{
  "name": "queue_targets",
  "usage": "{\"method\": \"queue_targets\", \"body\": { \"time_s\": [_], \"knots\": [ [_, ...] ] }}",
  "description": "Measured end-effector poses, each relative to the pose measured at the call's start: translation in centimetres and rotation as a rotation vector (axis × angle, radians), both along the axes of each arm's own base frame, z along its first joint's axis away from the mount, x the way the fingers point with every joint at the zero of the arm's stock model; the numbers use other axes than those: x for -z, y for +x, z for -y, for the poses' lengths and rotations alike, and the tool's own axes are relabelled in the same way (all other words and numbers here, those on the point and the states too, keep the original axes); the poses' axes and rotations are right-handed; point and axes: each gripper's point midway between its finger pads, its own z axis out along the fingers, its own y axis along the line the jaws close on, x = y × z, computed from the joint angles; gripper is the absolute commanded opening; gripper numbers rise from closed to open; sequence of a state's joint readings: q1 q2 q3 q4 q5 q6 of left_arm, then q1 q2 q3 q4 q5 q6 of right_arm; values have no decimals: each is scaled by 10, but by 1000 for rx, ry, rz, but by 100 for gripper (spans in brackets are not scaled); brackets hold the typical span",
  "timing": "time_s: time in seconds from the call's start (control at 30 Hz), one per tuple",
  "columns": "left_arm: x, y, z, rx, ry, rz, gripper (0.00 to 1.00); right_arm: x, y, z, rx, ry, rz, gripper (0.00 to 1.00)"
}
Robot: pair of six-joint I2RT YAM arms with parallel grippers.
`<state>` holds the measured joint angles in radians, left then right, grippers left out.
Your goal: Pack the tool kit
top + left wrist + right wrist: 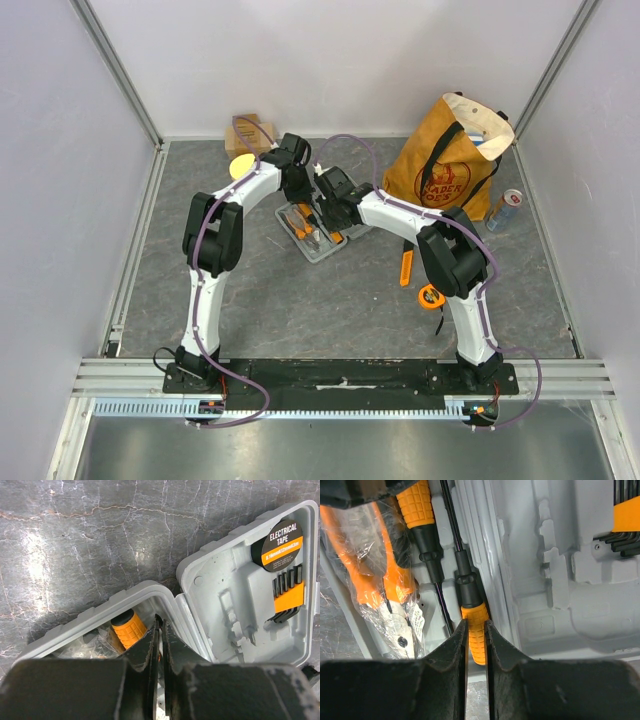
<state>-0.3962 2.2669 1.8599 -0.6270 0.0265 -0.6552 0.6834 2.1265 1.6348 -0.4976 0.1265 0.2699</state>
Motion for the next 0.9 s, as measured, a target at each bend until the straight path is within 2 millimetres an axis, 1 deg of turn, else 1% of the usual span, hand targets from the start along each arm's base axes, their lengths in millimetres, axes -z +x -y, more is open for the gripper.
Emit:
{"method": "queue_targets", "body": {
  "time_s": [0.2,0.37,0.43,0.77,0.83,0.9],
  "knots": [
    [3,5,2,-3,13,9,9,1,2,-3,4,16,7,19],
    [5,9,4,-10,33,13,2,1,4,-5,14,44,22,18],
    [9,10,4,-13,46,8,2,2,5,-6,17,53,24,17],
    [10,12,7,-14,66,4,2,1,5,-7,31,86,37,16],
    [8,12,7,-13,66,4,3,-1,6,-7,35,90,40,16],
    [6,12,7,-14,68,4,7,-2,6,-7,40,91,42,17]
  ]
}}
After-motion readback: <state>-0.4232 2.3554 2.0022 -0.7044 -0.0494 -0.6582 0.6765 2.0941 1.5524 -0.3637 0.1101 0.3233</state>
